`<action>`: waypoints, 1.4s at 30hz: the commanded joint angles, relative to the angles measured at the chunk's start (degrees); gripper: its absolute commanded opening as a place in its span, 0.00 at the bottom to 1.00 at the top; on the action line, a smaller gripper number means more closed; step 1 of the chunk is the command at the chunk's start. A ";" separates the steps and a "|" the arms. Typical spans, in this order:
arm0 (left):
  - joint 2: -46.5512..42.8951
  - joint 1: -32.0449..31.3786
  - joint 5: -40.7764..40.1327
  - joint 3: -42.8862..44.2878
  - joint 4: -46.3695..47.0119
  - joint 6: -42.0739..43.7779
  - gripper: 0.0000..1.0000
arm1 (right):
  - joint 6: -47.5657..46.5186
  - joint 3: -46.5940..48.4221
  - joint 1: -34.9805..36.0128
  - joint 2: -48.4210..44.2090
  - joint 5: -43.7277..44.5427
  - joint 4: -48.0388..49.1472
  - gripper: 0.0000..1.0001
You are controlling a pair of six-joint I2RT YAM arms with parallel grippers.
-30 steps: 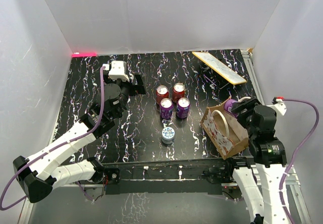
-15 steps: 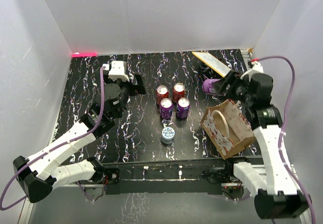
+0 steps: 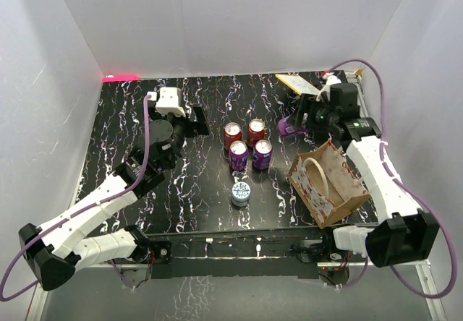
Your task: Take the beverage out of the canvas bag
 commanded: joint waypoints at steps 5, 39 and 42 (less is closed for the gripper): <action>-0.80 -0.38 -0.26 1.43 0.42 -0.05 0.97 | -3.18 9.55 7.51 7.94 16.00 0.43 0.09; -1.11 -0.41 -1.19 1.39 0.73 0.74 0.97 | -4.54 16.08 12.60 30.76 22.93 -2.50 0.19; -1.07 -0.36 -1.18 1.40 0.73 0.68 0.97 | -4.77 16.16 12.92 30.81 22.82 -2.51 0.22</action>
